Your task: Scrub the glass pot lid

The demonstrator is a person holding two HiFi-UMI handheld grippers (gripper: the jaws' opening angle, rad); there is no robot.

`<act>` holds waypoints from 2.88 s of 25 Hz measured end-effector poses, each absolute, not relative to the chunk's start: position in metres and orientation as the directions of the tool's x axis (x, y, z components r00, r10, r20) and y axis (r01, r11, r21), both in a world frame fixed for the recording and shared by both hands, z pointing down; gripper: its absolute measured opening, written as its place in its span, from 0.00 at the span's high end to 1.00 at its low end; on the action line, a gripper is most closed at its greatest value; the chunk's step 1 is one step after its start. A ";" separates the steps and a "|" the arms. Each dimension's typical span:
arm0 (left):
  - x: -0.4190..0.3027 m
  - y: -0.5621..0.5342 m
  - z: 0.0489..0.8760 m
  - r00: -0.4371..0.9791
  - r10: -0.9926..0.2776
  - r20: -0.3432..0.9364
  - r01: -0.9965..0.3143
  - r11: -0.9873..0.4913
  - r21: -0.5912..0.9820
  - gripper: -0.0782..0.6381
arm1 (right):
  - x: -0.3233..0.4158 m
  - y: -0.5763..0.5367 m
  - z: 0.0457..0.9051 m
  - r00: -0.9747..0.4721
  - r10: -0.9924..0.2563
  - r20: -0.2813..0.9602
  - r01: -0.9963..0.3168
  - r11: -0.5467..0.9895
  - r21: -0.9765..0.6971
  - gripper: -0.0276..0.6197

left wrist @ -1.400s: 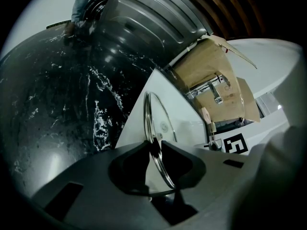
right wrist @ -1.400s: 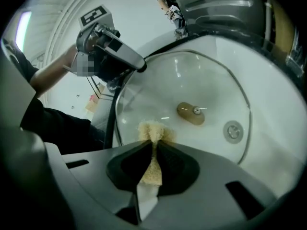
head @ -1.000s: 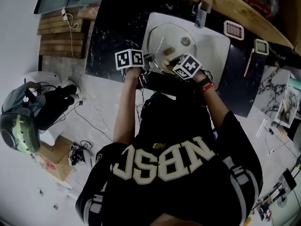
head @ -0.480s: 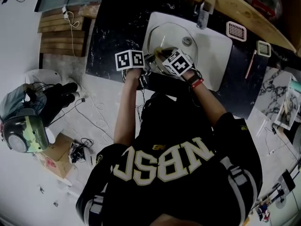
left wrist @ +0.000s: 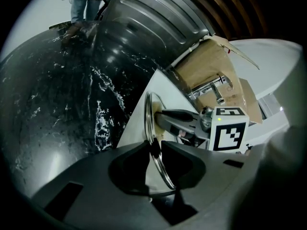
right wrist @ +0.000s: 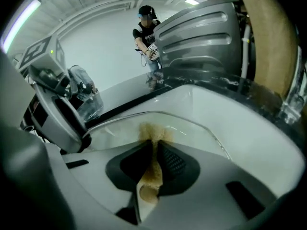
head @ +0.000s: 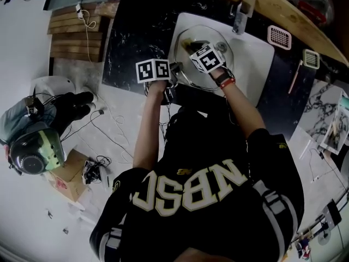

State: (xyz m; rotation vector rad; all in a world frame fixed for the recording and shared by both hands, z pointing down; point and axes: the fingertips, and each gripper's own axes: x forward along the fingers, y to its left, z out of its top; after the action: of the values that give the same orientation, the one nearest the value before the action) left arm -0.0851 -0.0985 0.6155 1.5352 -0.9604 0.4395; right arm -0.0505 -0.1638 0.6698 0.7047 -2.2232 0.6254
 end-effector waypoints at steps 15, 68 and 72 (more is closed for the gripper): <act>-0.083 -0.099 0.617 0.589 -0.325 0.740 -0.770 0.051 0.636 0.76 | 0.011 -0.217 0.710 -0.414 -0.383 0.826 -0.743 0.666 -0.063 0.89; -0.082 -0.099 0.621 0.577 -0.303 0.758 -0.788 0.036 0.614 0.76 | -0.025 -0.074 0.659 -0.630 -0.002 0.777 -0.509 0.756 -0.411 0.89; -0.083 -0.099 0.621 0.574 -0.306 0.760 -0.790 0.038 0.612 0.76 | -0.037 -0.098 0.660 -0.641 -0.068 0.765 -0.537 0.751 -0.384 0.89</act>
State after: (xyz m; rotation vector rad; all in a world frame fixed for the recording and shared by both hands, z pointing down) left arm -0.0830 -0.0993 0.6208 1.5419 -0.9624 0.4773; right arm -0.0368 -0.0984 0.6597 0.4517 -2.1727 0.7768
